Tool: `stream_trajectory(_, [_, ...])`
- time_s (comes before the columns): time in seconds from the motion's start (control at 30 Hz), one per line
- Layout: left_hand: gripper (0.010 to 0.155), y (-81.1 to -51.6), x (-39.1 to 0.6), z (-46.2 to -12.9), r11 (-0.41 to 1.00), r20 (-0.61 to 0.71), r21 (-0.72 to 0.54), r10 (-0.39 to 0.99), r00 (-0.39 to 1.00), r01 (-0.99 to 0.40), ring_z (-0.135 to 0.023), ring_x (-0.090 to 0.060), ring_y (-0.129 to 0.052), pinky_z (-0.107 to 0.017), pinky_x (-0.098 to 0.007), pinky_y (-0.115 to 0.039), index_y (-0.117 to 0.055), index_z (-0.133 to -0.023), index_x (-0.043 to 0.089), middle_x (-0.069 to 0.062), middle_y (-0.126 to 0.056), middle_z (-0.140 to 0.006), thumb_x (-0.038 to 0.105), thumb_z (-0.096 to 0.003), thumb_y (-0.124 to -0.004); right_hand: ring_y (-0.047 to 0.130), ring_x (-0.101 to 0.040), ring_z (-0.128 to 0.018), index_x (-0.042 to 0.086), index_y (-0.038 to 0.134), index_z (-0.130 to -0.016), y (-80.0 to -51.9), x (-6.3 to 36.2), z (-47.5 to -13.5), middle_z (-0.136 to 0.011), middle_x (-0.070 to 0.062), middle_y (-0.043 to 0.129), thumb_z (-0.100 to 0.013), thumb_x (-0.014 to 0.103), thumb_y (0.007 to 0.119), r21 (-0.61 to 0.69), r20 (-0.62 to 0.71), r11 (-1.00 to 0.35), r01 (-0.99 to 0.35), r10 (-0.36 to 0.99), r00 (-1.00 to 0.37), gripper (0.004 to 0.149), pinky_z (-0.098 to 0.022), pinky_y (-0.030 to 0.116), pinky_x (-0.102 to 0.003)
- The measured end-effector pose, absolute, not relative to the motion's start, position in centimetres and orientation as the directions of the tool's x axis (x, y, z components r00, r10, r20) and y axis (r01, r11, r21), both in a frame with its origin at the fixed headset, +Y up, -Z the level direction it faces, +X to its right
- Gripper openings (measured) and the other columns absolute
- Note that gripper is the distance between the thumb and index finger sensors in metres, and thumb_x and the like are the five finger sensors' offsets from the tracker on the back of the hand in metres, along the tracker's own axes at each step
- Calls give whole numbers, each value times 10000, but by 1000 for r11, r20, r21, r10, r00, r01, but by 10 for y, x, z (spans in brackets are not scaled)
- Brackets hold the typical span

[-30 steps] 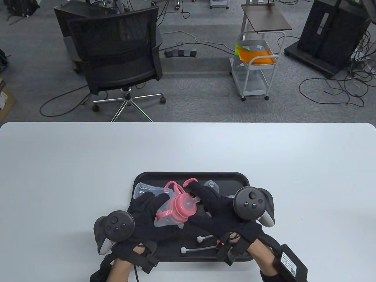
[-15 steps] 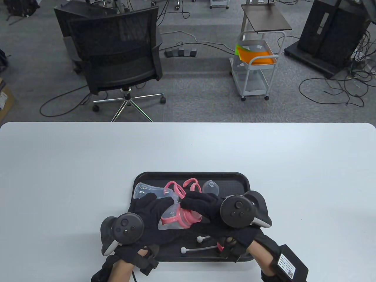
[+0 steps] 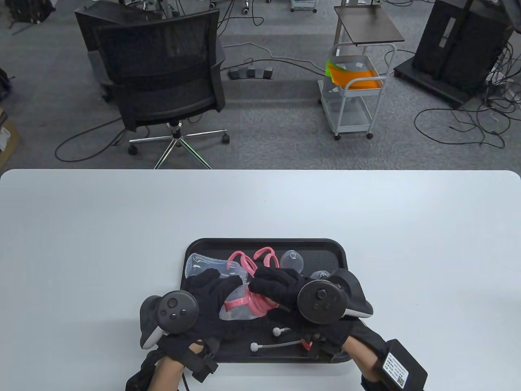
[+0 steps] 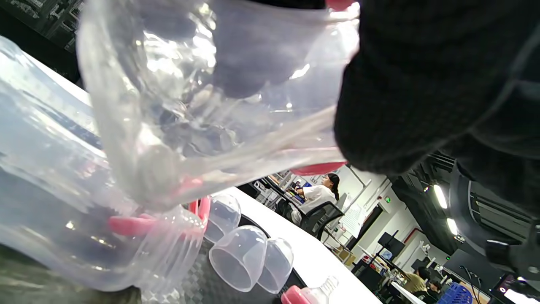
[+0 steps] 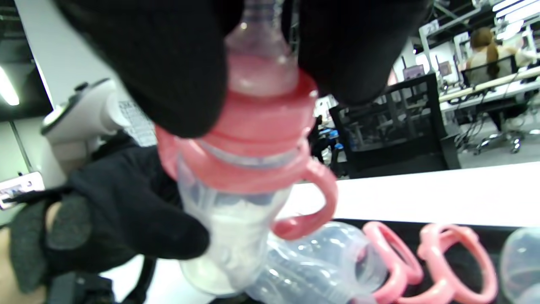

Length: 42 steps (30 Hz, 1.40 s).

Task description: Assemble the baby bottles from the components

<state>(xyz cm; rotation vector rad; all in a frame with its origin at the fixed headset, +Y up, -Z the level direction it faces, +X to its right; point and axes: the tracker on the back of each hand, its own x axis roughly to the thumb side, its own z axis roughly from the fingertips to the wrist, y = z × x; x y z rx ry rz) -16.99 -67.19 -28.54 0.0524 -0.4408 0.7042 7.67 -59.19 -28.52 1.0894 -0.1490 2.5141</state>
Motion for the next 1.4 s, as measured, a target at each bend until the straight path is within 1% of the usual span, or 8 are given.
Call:
stream_trajectory(0.07, [994,-672,-170,-285,759,411,-98,619,669,-643,-1085,-462,-526,-727,-777,-306,-695,-1089,259,-20,-794,-1047,607,-269,-1136,835,-445,-859,167,593,-1033,-592,75,-284,-1030,-176,663,-374,349,927,54,718,-925,-376,298,-629,761,-543,888,-435])
stream_trajectory(0.27, [996,-673,-172,-287,753,426,-150,634,645,-641,-1084,-456,-537,-726,-778,-305,-692,-1090,265,-12,-796,-1053,591,-267,-1147,621,-302,-1023,360,680,-959,-593,71,-279,-1062,129,593,-361,196,977,95,788,-935,-342,280,-548,688,-700,748,-455])
stream_trajectory(0.57, [999,-670,-167,-284,784,446,-112,589,674,-610,-1081,-461,-540,-727,-778,-309,-682,-1094,274,-4,-786,-1058,598,-268,-1141,1052,-329,-595,125,596,-1029,-598,76,-289,-899,-209,834,-395,538,758,46,677,-918,-394,318,-663,774,-328,950,-396])
stream_trajectory(0.83, [1000,-668,-166,-281,788,436,-66,575,692,-612,-1086,-464,-524,-730,-776,-306,-675,-1097,279,2,-777,-1064,594,-270,-1141,703,-463,-948,269,499,-1077,-593,78,-284,-1103,-120,541,-339,506,909,60,728,-920,-388,306,-613,877,-614,759,-570])
stream_trajectory(0.93, [1001,-668,-167,-281,786,439,-60,574,691,-615,-1086,-463,-525,-730,-776,-305,-673,-1097,281,4,-777,-1064,592,-268,-1142,746,-460,-936,356,554,-1045,-594,73,-280,-1105,-67,564,-325,424,969,20,744,-944,-328,234,-626,834,-620,772,-566])
stream_trajectory(1.07, [1002,-668,-166,-281,794,438,-44,560,703,-606,-1087,-455,-533,-733,-775,-306,-674,-1096,282,4,-774,-1065,588,-267,-1144,854,-396,-847,208,500,-1064,-599,68,-281,-1051,-162,617,-338,397,954,16,731,-947,-320,229,-643,877,-576,816,-535])
stream_trajectory(1.27, [1001,-666,-165,-278,804,438,-18,541,718,-595,-1085,-453,-546,-735,-776,-305,-675,-1095,286,6,-774,-1065,588,-265,-1146,1036,-302,-606,139,529,-1054,-601,74,-289,-897,-194,828,-361,580,800,20,667,-923,-384,298,-683,865,-418,917,-454])
stream_trajectory(1.4, [1001,-667,-166,-278,802,431,-12,543,720,-597,-1083,-451,-555,-735,-777,-308,-675,-1095,282,5,-775,-1064,589,-266,-1145,862,-411,-828,208,448,-1087,-599,76,-288,-1064,-200,574,-331,575,874,51,690,-921,-387,312,-653,942,-538,832,-525])
